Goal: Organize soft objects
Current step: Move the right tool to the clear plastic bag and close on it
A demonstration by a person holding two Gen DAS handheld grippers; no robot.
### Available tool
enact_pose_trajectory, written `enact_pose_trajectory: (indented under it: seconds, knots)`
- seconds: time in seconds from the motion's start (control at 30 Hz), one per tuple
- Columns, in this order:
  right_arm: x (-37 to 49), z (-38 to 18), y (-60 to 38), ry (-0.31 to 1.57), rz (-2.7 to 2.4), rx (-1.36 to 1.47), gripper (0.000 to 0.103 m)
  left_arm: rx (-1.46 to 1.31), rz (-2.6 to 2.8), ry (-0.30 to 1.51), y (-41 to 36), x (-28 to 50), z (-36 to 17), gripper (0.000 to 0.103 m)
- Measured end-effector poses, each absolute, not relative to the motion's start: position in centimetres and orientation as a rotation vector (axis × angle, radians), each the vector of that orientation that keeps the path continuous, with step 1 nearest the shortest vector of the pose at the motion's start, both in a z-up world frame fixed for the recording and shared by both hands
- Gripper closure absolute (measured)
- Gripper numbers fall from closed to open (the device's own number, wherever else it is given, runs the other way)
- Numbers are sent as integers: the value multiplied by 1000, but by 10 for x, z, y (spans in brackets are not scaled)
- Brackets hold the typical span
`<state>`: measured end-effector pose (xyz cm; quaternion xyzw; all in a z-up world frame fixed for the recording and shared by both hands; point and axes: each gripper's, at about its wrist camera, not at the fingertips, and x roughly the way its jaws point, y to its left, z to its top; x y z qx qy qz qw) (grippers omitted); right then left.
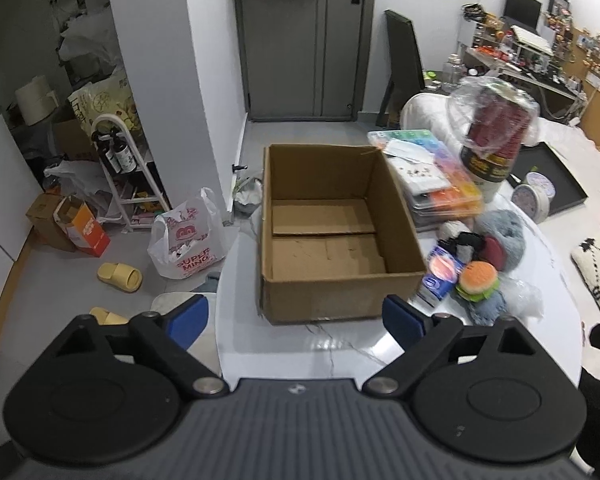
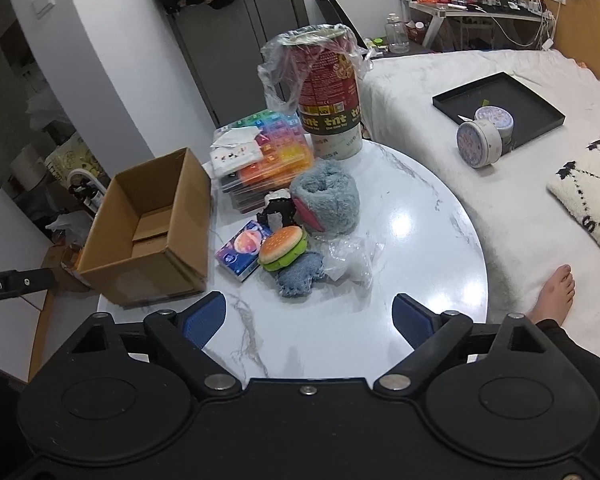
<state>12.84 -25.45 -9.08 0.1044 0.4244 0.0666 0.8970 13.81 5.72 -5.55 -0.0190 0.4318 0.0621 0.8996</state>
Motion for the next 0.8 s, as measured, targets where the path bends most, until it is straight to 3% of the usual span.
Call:
enact_pose_trajectory:
  seconds: [0.17, 0.8]
  knots:
    - [150, -105, -257, 902, 117, 237, 16, -58, 148, 927, 71, 166, -69, 21]
    - [241, -188, -288, 970, -21, 324, 15, -79, 202, 1084, 105, 248, -126, 38]
